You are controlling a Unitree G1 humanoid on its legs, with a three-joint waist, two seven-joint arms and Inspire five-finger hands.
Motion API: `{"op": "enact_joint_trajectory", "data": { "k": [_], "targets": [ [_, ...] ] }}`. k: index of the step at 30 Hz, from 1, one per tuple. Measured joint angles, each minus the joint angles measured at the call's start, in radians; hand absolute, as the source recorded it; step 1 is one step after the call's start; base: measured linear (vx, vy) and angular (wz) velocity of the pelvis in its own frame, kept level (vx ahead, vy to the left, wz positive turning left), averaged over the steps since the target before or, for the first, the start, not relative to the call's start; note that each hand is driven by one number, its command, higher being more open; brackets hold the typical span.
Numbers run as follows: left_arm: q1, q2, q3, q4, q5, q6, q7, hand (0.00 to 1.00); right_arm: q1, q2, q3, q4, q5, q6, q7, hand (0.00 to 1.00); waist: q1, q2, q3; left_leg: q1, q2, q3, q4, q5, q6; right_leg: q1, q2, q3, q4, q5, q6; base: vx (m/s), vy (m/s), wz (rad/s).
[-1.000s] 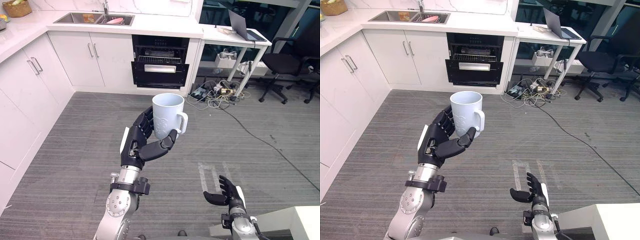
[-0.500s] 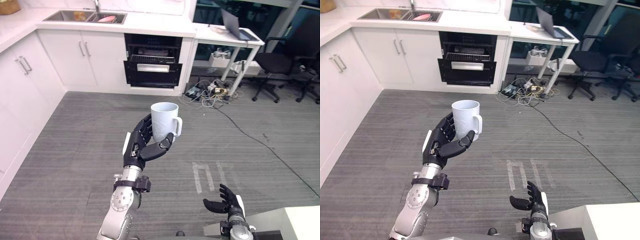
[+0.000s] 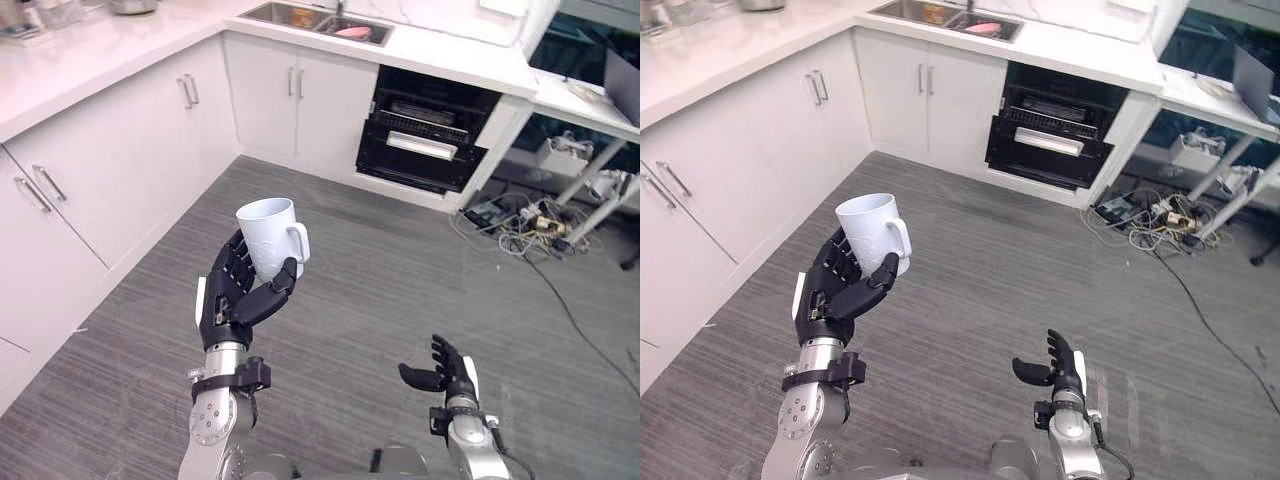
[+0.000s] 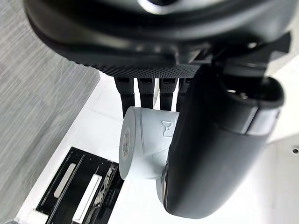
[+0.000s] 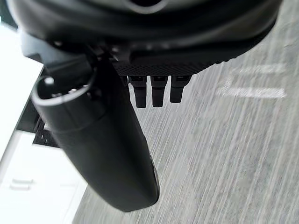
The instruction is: Walk over to the sink, pick up the cup, carry it to the dishwasher, place the cup inside the dishwasher, then close the dishwasher door
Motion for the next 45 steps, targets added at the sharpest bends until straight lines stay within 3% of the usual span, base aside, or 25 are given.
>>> {"op": "enact_joint_trajectory", "data": {
  "k": [2,5,6,7,9,10,11,13,15,18,19,20,21,24,27,30,33,35,36,37,38,40,42,44,45],
  "targets": [
    [-0.029,0.002,-0.029,0.024,0.001,0.000,-0.002,0.30,0.014,-0.012,-0.005,-0.009,0.000,0.000,0.000,0.90,-0.022,0.009,0.008,0.059,-0.010,-0.061,-0.046,0.002,-0.004,-0.031,0.057,0.011,-0.172,0.043,0.019,0.45,-0.011,1.01],
    [-0.068,-0.002,-0.080,0.056,0.002,-0.001,-0.007,0.30,0.047,-0.037,-0.007,-0.049,0.000,0.001,-0.002,0.90,-0.058,0.023,0.007,0.144,-0.040,-0.154,-0.083,-0.028,-0.061,-0.027,0.083,0.079,-0.298,0.293,0.004,0.53,-0.080,1.06],
    [-0.078,-0.017,-0.103,0.071,0.002,-0.001,-0.012,0.30,0.039,-0.055,-0.007,-0.053,0.000,0.004,-0.001,0.90,-0.052,0.067,0.010,0.155,-0.011,-0.150,-0.070,-0.036,-0.090,-0.012,0.088,0.051,-0.269,0.261,0.009,0.57,-0.101,0.84],
    [-0.082,-0.023,-0.111,0.077,0.002,-0.001,-0.016,0.30,0.035,-0.058,-0.006,-0.059,0.000,0.007,0.000,0.90,-0.047,0.081,0.010,0.152,-0.002,-0.140,-0.049,-0.031,-0.110,0.002,0.088,0.032,-0.268,0.247,0.003,0.53,-0.087,0.59],
    [-0.087,-0.049,-0.127,0.089,0.001,0.007,-0.022,0.30,0.057,-0.058,0.008,-0.119,0.001,0.013,0.004,0.90,-0.053,0.098,0.021,0.082,0.045,0.005,0.214,0.023,-0.215,0.108,0.087,-0.023,-0.291,0.198,-0.007,0.51,-0.103,0.63],
    [-0.084,-0.063,-0.130,0.087,0.001,0.008,-0.029,0.30,0.076,-0.057,0.018,-0.169,0.001,0.013,0.003,0.90,-0.047,0.103,0.025,0.029,0.094,0.099,0.385,0.094,-0.229,0.165,0.096,-0.035,-0.309,0.181,-0.014,0.50,-0.108,0.47],
    [-0.071,-0.066,-0.130,0.070,0.000,0.000,-0.039,0.30,0.105,-0.051,0.039,-0.233,0.002,0.009,-0.003,0.90,-0.031,0.084,0.036,-0.052,0.190,0.208,0.619,0.181,-0.176,0.256,0.109,-0.035,-0.349,0.133,-0.021,0.47,-0.092,0.35],
    [-0.077,-0.074,-0.137,0.068,-0.001,-0.007,-0.055,0.30,0.103,-0.034,0.038,-0.270,0.016,0.003,-0.018,0.90,-0.014,0.091,0.041,-0.184,0.306,0.267,0.814,0.110,-0.146,0.352,0.129,-0.054,-0.401,0.106,-0.027,0.51,-0.056,0.24],
    [-0.077,-0.066,-0.138,0.071,-0.010,-0.007,-0.066,0.30,0.085,-0.018,0.032,-0.253,0.042,-0.006,-0.025,0.90,0.014,0.068,0.038,-0.316,0.352,0.316,0.687,0.030,-0.118,0.435,0.105,-0.054,-0.482,0.105,-0.025,0.41,0.007,0.04],
    [-0.077,-0.052,-0.132,0.083,-0.020,-0.002,-0.065,0.30,0.042,-0.013,0.012,-0.171,0.042,-0.007,-0.023,0.90,0.020,0.056,0.043,-0.356,0.258,0.225,0.245,0.070,-0.151,0.482,0.036,-0.037,-0.499,0.076,0.017,0.45,0.175,-0.13],
    [-0.076,-0.051,-0.136,0.086,-0.019,-0.002,-0.065,0.30,0.038,-0.020,0.005,-0.136,0.042,-0.006,-0.023,0.90,0.021,0.065,0.038,-0.325,0.208,0.146,0.015,0.214,-0.159,0.497,0.018,-0.011,-0.486,0.034,0.062,0.46,0.273,-0.25],
    [-0.074,-0.048,-0.140,0.089,-0.019,-0.002,-0.065,0.30,0.039,-0.022,0.005,-0.118,0.042,-0.004,-0.023,0.90,0.020,0.072,0.035,-0.305,0.206,0.144,-0.013,0.352,-0.155,0.508,0.012,0.004,-0.480,0.007,0.080,0.45,0.293,-0.15],
    [-0.095,-0.029,-0.131,0.115,-0.020,0.001,-0.060,0.30,0.029,0.002,0.005,-0.070,0.043,0.009,-0.021,0.90,0.008,0.032,0.044,-0.293,0.173,0.159,0.020,0.316,-0.117,0.520,-0.029,0.025,-0.461,-0.017,0.076,0.44,0.262,-0.04],
    [-0.100,-0.003,-0.128,0.124,-0.019,0.015,-0.049,0.30,0.047,0.018,0.005,-0.064,0.041,0.011,-0.018,0.90,0.009,0.017,0.052,-0.302,0.184,0.188,0.189,0.149,-0.106,0.486,-0.043,0.095,-0.313,-0.013,0.079,0.43,0.276,-0.38],
    [-0.098,0.051,-0.127,0.122,-0.018,0.018,-0.048,0.30,0.013,0.022,0.017,-0.063,0.038,0.011,-0.016,0.90,0.007,-0.034,0.063,-0.163,0.159,0.305,0.146,0.053,-0.086,0.253,-0.159,0.069,0.188,0.076,0.169,0.33,0.207,-0.87],
    [-0.099,0.061,-0.128,0.121,-0.018,0.019,-0.039,0.30,-0.030,0.020,0.044,-0.066,0.037,0.011,-0.015,0.90,-0.017,-0.028,0.060,0.004,0.157,0.389,-0.003,0.047,-0.081,0.070,-0.168,-0.078,0.308,-0.007,0.039,0.42,0.120,-0.74],
    [-0.119,0.063,-0.132,0.120,-0.017,0.014,-0.039,0.30,-0.074,0.022,0.084,-0.080,0.029,0.007,-0.004,0.90,-0.041,-0.020,0.056,0.142,0.154,0.483,-0.133,0.058,-0.121,-0.042,-0.095,-0.295,0.032,-0.020,-0.028,0.49,0.092,-0.82],
    [-0.135,0.062,-0.134,0.121,-0.005,0.014,-0.044,0.30,-0.082,0.021,0.087,-0.108,0.024,0.007,0.002,0.90,-0.056,-0.026,0.052,0.207,0.141,0.515,-0.178,0.042,-0.150,-0.064,0.002,-0.325,-0.270,0.111,-0.055,0.60,0.070,-0.44],
    [-0.135,0.060,-0.135,0.123,0.014,0.012,-0.044,0.30,-0.081,0.012,0.086,-0.126,0.020,0.007,0.001,0.90,-0.078,-0.036,0.044,0.258,0.111,0.508,-0.196,0.023,-0.182,-0.057,0.038,-0.285,-0.384,0.277,-0.131,0.65,0.041,-0.02],
    [-0.135,0.048,-0.139,0.139,0.026,0.011,-0.045,0.30,-0.075,-0.013,0.084,-0.135,0.019,0.007,0.000,0.90,-0.098,-0.005,0.034,0.292,0.110,0.496,-0.208,0.013,-0.198,-0.047,0.048,-0.263,-0.364,0.357,-0.172,0.65,0.038,-0.22],
    [-0.133,0.030,-0.145,0.151,0.026,0.016,-0.047,0.30,-0.071,-0.037,0.083,-0.145,0.019,0.010,0.001,0.90,-0.091,0.047,0.014,0.294,0.143,0.488,-0.194,0.011,-0.204,-0.057,0.077,-0.257,-0.326,0.328,-0.176,0.63,0.005,-0.41],
    [-0.147,0.004,-0.144,0.171,0.042,0.016,-0.046,0.30,-0.060,-0.059,0.081,-0.179,0.018,0.011,0.003,0.90,-0.090,0.076,0.010,0.253,0.187,0.442,0.001,0.019,-0.218,-0.051,0.087,-0.240,-0.238,0.235,-0.170,0.53,-0.029,-0.42],
    [-0.152,-0.028,-0.160,0.198,0.046,0.017,-0.046,0.30,0.009,-0.055,0.064,-0.279,0.020,0.013,-0.001,0.90,-0.089,0.089,0.018,0.129,0.316,0.370,0.492,0.166,-0.279,0.093,0.117,-0.232,-0.243,0.157,-0.161,0.58,-0.029,-0.19],
    [-0.138,-0.035,-0.174,0.185,0.046,0.015,-0.046,0.30,0.054,-0.038,0.062,-0.386,0.022,0.011,-0.023,0.90,-0.060,0.087,0.019,0.044,0.380,0.369,0.751,0.158,-0.269,0.184,0.142,-0.191,-0.276,0.121,-0.155,0.43,0.017,-0.56],
    [-0.123,-0.034,-0.186,0.162,0.046,0.012,-0.047,0.30,0.067,-0.029,0.063,-0.471,0.027,-0.005,-0.036,0.90,-0.046,0.085,0.020,-0.055,0.412,0.371,0.876,0.129,-0.238,0.250,0.148,-0.153,-0.298,0.082,-0.158,0.36,0.067,-0.69]
  ]
}}
